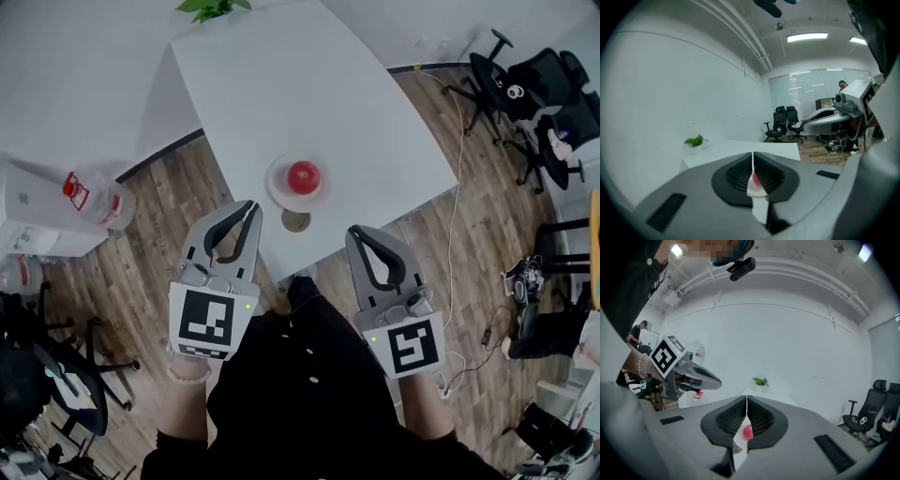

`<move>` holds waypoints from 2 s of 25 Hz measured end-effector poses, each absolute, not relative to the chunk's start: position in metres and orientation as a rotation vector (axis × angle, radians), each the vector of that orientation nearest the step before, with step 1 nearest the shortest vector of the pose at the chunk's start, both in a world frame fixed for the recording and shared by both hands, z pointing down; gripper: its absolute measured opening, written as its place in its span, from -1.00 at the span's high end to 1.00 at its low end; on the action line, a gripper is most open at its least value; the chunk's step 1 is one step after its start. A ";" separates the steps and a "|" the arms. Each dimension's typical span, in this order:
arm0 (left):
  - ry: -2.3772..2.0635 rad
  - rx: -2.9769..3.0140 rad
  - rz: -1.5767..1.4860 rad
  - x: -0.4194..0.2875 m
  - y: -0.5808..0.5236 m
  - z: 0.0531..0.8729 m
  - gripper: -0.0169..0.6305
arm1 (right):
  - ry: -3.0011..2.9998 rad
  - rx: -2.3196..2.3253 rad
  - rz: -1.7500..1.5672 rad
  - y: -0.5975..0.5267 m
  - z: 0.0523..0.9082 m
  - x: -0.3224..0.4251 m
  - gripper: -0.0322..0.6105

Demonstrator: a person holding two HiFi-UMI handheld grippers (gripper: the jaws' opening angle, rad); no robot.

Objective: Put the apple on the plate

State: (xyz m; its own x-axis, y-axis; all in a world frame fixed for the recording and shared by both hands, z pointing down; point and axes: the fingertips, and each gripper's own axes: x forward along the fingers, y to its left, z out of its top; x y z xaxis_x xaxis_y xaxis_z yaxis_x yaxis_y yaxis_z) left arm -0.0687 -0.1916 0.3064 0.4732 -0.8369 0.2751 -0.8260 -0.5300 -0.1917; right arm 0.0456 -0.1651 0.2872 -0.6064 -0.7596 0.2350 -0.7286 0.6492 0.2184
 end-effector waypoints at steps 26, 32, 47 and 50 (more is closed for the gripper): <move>1.532 -2.612 -0.524 -0.107 -0.146 0.301 0.87 | -2.526 1.154 -0.231 -0.130 0.286 0.020 0.77; 1.581 -2.632 -0.524 -0.107 -0.142 0.299 0.87 | -2.529 1.153 -0.243 -0.128 0.282 0.017 0.77; 1.516 -2.640 -0.504 -0.109 -0.128 0.297 0.88 | -2.528 1.155 -0.264 -0.112 0.281 0.006 0.77; 1.516 -2.639 -0.499 -0.111 -0.126 0.298 0.88 | -2.528 1.157 -0.265 -0.109 0.282 0.002 0.77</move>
State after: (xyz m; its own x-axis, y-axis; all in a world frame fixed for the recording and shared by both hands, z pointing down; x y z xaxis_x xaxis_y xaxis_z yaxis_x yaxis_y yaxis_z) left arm -0.1112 -0.1256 0.2976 0.4648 -0.8499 0.2483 -0.8315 -0.5154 -0.2075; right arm 0.0023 -0.1091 0.2824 -0.6066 -0.7600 0.2332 -0.6952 0.6494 0.3082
